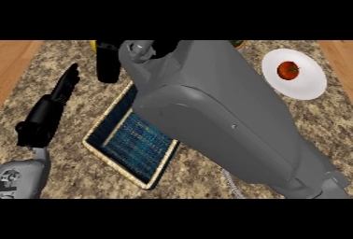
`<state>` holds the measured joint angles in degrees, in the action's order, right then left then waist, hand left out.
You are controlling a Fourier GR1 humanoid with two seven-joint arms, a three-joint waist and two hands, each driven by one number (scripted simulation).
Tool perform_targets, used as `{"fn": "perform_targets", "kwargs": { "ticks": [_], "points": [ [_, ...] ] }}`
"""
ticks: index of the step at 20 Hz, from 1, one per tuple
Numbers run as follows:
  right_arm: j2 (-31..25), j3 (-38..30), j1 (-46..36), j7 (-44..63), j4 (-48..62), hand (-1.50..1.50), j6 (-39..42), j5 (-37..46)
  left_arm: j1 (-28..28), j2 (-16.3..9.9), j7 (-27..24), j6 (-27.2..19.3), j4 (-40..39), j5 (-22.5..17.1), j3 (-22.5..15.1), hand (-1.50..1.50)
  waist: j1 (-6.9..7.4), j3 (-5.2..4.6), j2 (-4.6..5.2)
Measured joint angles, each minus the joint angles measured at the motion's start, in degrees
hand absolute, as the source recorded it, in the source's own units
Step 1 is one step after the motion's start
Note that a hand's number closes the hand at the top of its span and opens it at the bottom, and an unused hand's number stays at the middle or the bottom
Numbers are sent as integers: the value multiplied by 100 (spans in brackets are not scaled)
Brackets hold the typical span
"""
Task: Pick the lemon from the placemat and place it in the basket
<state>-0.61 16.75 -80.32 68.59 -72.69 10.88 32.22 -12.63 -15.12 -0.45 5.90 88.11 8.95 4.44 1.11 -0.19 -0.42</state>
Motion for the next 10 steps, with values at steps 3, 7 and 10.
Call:
{"fn": "perform_targets", "kwargs": {
  "ticks": [3, 7, 10],
  "points": [
    [-4, 175, -80, -23, 358, 150, 101, -28, 44, -17, 4, 0, 40, -10, 34, 0, -16, 3, -2],
    [-11, 249, -172, -51, 588, -150, 251, -346, 73, -44, -59, 28, -3, -38, 90, 0, -46, 7, -1],
    [-13, 269, -154, -62, 678, -150, 235, -677, 32, -11, 41, 13, 77, -23, 60, 0, -43, 10, 3]
  ]
}}
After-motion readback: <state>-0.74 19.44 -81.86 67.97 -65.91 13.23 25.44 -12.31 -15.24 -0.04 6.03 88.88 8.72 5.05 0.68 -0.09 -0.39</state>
